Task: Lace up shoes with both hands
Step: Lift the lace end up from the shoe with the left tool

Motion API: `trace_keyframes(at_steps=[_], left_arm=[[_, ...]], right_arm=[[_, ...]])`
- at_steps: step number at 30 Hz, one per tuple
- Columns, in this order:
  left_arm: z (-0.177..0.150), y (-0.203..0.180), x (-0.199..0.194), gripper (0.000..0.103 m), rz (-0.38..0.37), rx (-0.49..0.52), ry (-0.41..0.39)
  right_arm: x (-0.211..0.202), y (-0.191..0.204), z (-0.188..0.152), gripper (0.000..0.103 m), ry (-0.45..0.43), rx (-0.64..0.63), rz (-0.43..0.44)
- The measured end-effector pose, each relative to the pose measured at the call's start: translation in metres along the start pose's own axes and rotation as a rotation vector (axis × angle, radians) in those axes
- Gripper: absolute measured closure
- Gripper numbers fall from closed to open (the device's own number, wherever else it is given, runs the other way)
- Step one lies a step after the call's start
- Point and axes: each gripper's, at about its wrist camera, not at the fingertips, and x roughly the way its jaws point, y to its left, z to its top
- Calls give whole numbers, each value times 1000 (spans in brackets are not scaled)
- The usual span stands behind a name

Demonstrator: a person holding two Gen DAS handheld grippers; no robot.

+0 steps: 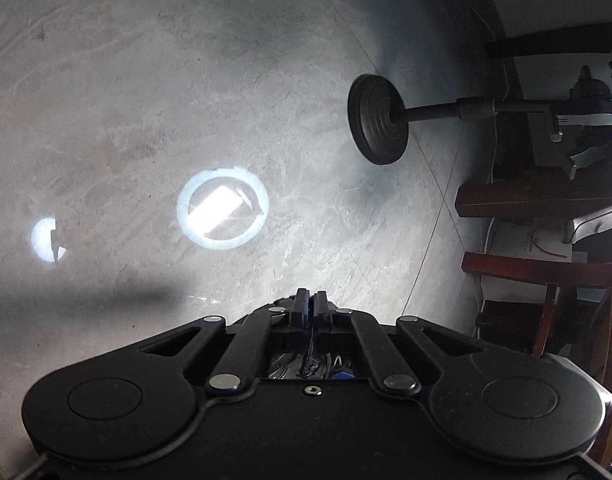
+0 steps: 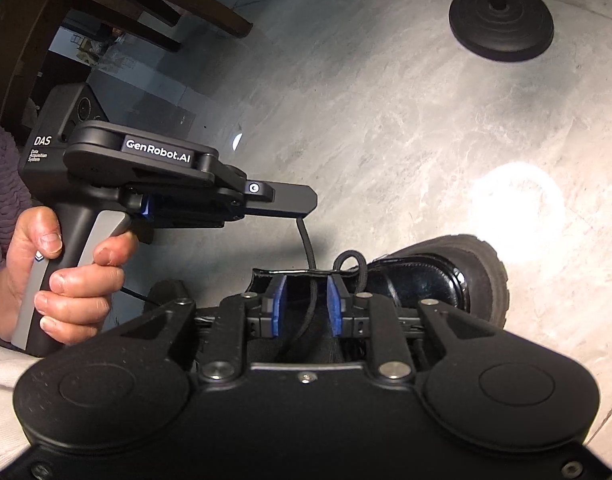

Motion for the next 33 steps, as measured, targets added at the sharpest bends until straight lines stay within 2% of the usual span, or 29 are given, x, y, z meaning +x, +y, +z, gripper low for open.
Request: trace_keyframes(at_steps=[1,2,4,6,9,10,12,13,16,19,20,22,23,24,28,31,33], left_arm=[[2,-6,-4,101,-8,26,-12],[3,-11,-7,101,-18,47,-16],[4,-25,-15,101,-36,104,-31],[4,-36,-21,101,-52,146,-39],[1,-52,-27,101,-74,202,-53],[0,-57,-29,101,-79,220,-59],[-3,-63,-32,101,-85,246,-71],[-3,-65,-34,101,-87,260,-76],[-4,-71,-38,101,-71,330,-99],[-1,-67,-48,94,-38,364,-168],[-1,-65,-53,88,-29,380,-206],[-4,-64,-59,71,-9,476,-246],[-6,-65,-59,55,0,520,-239],[-9,-65,-58,51,2,560,-222],[-21,-81,-43,51,-72,673,-122],[-30,-96,-29,51,-42,757,-95],[-33,-101,-27,51,-51,769,-121]], right_arm=[[-4,2,1,60,-22,-16,2],[-6,4,2,46,-42,-29,8],[-12,12,3,33,-123,-71,17],[-14,19,5,32,-185,-106,17],[-7,27,15,33,-207,-156,12],[-4,30,18,34,-211,-173,-3],[2,35,22,62,-223,-205,-38],[4,37,23,98,-223,-217,-53],[5,34,25,100,-239,-203,-54],[1,33,24,100,-257,-192,-76],[-1,30,24,100,-263,-175,-73],[-8,25,26,100,-291,-143,-51],[-13,22,27,100,-306,-126,-38],[-18,19,28,100,-321,-109,-24],[-29,14,36,100,-357,-78,-17],[-37,15,37,100,-380,-66,11],[-40,17,37,100,-388,-70,19]])
